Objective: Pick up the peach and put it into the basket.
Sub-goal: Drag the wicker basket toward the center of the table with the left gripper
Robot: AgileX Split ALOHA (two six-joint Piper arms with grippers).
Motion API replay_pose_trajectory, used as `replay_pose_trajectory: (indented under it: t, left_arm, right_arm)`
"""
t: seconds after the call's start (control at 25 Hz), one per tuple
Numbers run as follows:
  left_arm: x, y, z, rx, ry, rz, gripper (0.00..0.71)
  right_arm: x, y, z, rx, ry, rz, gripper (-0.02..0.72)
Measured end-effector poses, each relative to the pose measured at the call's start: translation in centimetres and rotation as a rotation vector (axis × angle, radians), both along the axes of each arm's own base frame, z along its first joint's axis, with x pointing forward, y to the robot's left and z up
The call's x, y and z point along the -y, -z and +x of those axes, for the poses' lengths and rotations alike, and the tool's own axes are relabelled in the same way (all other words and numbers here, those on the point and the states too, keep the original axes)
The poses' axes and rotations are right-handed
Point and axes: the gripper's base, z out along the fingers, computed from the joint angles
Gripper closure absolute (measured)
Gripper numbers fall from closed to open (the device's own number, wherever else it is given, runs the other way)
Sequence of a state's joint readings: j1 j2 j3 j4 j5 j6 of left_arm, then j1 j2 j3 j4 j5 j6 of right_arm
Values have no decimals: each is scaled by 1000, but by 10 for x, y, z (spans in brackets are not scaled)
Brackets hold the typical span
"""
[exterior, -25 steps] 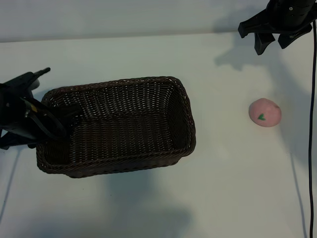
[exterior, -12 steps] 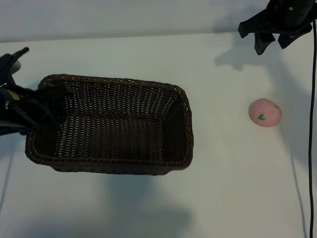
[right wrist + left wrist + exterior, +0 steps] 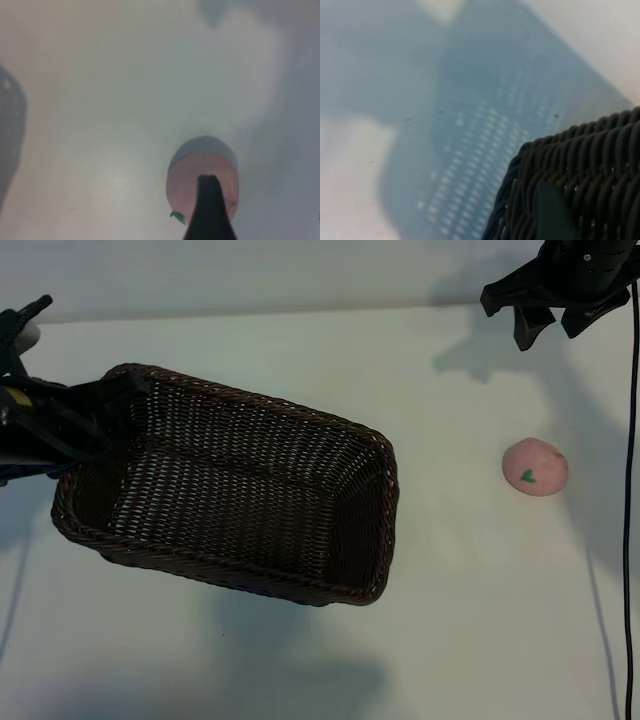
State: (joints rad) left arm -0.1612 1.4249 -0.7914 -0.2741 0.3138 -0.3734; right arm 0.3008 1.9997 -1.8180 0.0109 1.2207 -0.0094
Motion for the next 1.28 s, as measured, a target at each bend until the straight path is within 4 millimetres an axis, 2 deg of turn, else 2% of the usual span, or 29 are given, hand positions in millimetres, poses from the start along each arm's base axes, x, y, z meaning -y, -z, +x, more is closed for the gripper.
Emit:
replay_pose_trajectory:
  t: [0.4, 0.72, 1.0, 1.08, 1.28]
  left_arm:
    - [8, -4, 2, 41, 40, -83, 354]
    - [-17, -10, 10, 71, -8, -93, 354]
    - [-13, -33, 48, 128, 32, -146, 354]
    - [-12, -33, 60, 123, 39, -161, 354]
    - [-7, -16, 80, 87, 37, -193, 354]
  right_arm:
    - [0, 0, 0, 2, -1, -5, 198]
    - [0, 0, 0, 1, -1, -2, 198]
    - [0, 0, 0, -1, 0, 2, 198]
    - [0, 0, 0, -1, 0, 2, 198]
    - [0, 0, 0, -1, 0, 2, 198]
